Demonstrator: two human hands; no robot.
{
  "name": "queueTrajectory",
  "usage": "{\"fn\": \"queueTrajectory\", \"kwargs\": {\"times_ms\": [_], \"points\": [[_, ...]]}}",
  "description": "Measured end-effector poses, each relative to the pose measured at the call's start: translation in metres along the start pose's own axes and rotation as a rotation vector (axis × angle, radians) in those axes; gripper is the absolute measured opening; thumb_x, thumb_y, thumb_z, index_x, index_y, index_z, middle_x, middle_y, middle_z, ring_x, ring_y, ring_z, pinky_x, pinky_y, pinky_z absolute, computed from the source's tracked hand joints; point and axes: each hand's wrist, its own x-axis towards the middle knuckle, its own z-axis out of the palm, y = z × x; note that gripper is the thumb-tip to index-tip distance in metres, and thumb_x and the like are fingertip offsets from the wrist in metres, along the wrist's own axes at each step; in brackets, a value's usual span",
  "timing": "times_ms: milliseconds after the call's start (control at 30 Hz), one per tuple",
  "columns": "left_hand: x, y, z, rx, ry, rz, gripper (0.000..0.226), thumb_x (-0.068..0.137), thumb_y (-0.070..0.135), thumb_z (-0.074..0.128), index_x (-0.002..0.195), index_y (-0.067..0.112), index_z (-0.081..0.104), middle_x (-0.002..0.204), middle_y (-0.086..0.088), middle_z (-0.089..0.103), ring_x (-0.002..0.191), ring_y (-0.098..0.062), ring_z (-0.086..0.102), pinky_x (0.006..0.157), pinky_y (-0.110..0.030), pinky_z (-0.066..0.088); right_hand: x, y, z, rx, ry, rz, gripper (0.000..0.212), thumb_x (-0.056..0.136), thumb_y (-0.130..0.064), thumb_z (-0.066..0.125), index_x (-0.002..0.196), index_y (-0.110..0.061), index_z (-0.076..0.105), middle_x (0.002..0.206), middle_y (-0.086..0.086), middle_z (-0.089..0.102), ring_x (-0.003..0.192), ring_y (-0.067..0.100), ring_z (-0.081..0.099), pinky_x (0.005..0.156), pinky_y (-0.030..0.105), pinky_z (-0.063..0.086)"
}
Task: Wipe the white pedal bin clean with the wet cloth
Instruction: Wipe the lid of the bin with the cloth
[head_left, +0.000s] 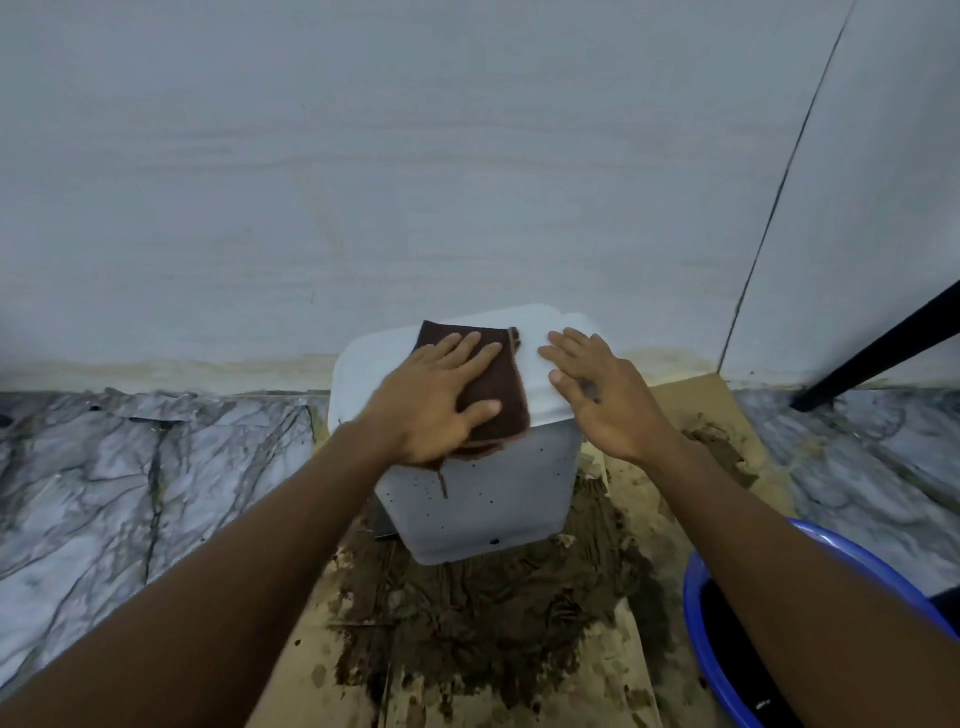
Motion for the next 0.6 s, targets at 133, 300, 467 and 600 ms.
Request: {"fn": "queueTrajectory", "kwargs": {"times_ms": [133,300,467,600], "points": [[-0.034,-0.033,0.002,0.076,0.061,0.028,0.076,0.094,0.073,0.024,0.159,0.039,0.004,0.168,0.005,0.003,0.155,-0.017,0.002,0.123,-0.035,0.001,0.001,0.001,-0.003,-0.022,-0.02,-0.01,0.04,0.106,-0.03,0.04,0.144,-0.021,0.05,0.158,-0.006,0.035,0.15,0.007,0.019,0.12,0.019,0.004],[-0.005,0.001,0.01,0.073,0.091,-0.058,0.071,0.098,0.07,0.017,0.159,0.036,0.004,0.168,-0.001,0.003,0.155,-0.02,-0.001,0.125,-0.038,-0.001,0.001,0.001,-0.001,0.01,-0.011,-0.002,0.039,0.106,-0.023,0.042,0.144,-0.017,0.05,0.157,-0.002,0.036,0.15,0.011,0.019,0.124,0.026,0.005],[0.027,0.042,0.017,0.097,0.092,-0.065,0.074,0.096,0.07,0.014,0.159,0.032,0.006,0.168,-0.005,0.007,0.155,-0.022,0.002,0.126,-0.043,0.005,0.001,0.001,-0.004,0.037,0.008,-0.004,0.042,0.106,-0.019,0.043,0.148,-0.013,0.043,0.156,0.0,0.037,0.15,0.013,0.022,0.124,0.028,0.005],[-0.004,0.009,0.015,0.069,0.131,-0.051,0.07,0.098,0.068,0.018,0.159,0.035,0.01,0.168,0.001,0.008,0.155,-0.017,0.004,0.126,-0.035,0.001,0.0,0.003,-0.002,0.062,-0.007,-0.011,0.041,0.106,-0.019,0.042,0.146,-0.014,0.046,0.157,-0.003,0.037,0.149,0.009,0.021,0.124,0.026,0.005]]}}
